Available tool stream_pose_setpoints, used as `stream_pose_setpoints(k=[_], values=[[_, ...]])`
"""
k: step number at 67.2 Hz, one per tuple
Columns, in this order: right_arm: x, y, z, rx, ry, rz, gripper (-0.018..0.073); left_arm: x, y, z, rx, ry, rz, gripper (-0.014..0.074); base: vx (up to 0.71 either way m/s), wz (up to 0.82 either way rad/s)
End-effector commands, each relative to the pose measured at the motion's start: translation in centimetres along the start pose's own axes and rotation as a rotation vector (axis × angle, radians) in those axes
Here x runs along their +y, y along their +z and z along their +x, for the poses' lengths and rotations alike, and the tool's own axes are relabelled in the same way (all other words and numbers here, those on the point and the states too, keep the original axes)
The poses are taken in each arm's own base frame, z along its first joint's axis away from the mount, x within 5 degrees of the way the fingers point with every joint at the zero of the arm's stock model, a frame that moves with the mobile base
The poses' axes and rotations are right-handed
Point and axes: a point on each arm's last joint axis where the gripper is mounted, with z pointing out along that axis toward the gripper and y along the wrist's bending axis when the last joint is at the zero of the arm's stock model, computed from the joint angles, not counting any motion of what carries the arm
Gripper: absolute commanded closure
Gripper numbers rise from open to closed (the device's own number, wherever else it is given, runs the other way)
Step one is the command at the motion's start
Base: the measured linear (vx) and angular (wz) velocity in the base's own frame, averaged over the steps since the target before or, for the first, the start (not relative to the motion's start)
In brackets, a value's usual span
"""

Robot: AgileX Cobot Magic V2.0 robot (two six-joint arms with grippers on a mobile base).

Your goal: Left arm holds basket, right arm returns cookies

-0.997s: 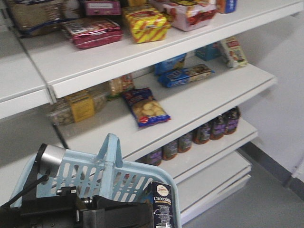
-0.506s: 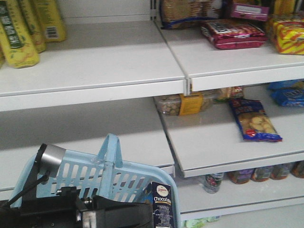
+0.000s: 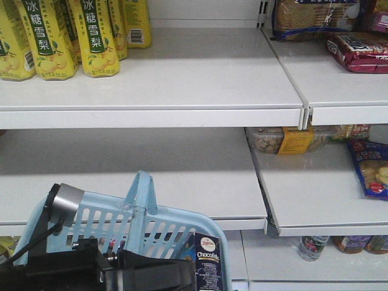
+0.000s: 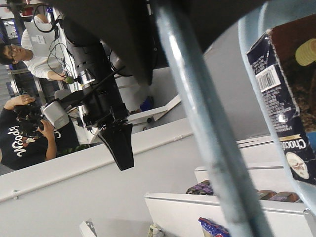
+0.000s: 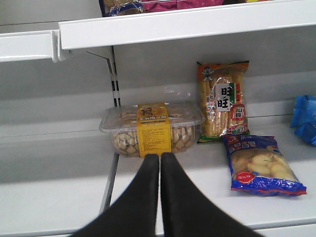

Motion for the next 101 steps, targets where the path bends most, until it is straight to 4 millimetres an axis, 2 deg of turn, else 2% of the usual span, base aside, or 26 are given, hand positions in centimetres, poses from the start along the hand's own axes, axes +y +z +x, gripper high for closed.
stream_pose_setpoints(k=[1,101], values=[[-0.05,-0.05,-0.61,-0.074,-0.011,0.007,0.0567,-1.72,-0.45,-0.40,-0.009,-0.029,0.088,0.0603,0.04,0.02],[-0.05,-0.05,-0.61,-0.074,-0.011,0.007,0.0567,-1.72,-0.45,-0.40,-0.009,-0.029,0.088,0.0603,0.04,0.03]])
